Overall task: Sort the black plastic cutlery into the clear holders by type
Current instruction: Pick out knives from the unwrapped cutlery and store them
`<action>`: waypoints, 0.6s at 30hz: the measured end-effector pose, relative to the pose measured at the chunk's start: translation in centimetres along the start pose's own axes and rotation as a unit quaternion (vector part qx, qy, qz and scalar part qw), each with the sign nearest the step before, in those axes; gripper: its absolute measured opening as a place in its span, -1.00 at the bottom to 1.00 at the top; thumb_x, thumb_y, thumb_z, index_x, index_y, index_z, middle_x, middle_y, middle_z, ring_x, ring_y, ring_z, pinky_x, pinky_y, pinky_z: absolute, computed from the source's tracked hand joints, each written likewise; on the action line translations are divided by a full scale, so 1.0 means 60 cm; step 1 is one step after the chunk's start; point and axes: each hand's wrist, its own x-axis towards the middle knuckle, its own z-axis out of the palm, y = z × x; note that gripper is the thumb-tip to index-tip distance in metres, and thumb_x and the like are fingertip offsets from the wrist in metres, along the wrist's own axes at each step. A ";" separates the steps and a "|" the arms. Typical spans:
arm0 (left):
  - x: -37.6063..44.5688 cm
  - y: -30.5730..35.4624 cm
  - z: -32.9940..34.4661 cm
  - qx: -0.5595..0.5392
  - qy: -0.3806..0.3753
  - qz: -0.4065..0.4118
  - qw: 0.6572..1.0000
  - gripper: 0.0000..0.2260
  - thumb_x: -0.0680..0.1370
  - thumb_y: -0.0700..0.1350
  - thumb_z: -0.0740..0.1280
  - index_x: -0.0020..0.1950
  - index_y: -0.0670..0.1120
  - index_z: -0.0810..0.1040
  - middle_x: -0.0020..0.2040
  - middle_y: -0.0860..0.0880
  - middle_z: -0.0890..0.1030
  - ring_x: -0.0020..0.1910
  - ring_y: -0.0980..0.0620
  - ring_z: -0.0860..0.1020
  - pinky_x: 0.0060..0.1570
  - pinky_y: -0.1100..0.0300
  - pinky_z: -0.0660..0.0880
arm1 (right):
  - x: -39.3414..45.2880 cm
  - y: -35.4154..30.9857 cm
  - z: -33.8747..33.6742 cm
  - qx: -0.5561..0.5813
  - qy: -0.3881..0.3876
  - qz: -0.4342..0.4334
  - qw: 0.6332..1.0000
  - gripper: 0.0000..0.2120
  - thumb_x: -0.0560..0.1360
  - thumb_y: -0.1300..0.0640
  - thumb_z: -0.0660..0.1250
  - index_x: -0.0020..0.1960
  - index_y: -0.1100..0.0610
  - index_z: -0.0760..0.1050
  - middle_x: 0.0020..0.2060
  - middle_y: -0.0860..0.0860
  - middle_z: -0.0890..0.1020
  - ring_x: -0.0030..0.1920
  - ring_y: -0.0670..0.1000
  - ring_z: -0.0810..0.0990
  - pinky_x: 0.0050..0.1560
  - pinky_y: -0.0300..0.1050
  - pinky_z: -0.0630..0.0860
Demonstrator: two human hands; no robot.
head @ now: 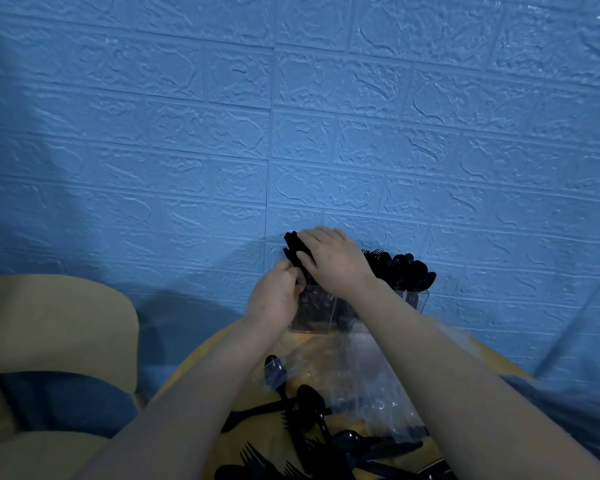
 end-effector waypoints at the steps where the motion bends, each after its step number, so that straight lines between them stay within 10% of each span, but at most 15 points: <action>1: 0.000 -0.001 0.001 -0.002 0.001 0.001 1.000 -0.85 0.58 -0.24 0.24 0.04 -0.21 0.58 0.14 -0.09 0.49 0.03 -0.09 0.52 0.02 0.06 0.44 | -0.001 -0.002 -0.002 0.003 0.003 0.003 1.000 -0.53 0.65 -0.03 0.01 0.52 0.09 0.13 0.49 -0.02 0.24 0.49 0.01 0.14 0.46 -0.07 -0.03; 7: -0.002 -0.005 0.000 -0.017 -0.016 -0.007 1.000 -0.81 0.59 -0.23 0.23 0.13 -0.20 0.59 0.14 -0.11 0.49 0.05 -0.11 0.52 0.07 0.00 0.44 | 0.003 -0.007 -0.007 -0.006 -0.084 -0.022 0.996 -0.52 0.67 -0.04 -0.09 0.55 0.04 0.01 0.54 -0.05 0.08 0.53 0.00 -0.01 0.49 -0.04 -0.11; 18: -0.072 0.026 -0.064 -0.011 -0.073 0.005 0.997 -0.66 0.63 -0.09 0.20 0.40 -0.09 0.37 0.33 -0.08 0.39 0.27 -0.04 0.42 0.24 0.10 0.36 | -0.120 -0.006 -0.072 0.118 0.022 0.035 0.992 -0.59 0.64 0.01 0.12 0.45 0.11 0.32 0.47 0.04 0.29 0.43 0.08 0.28 0.40 -0.05 0.19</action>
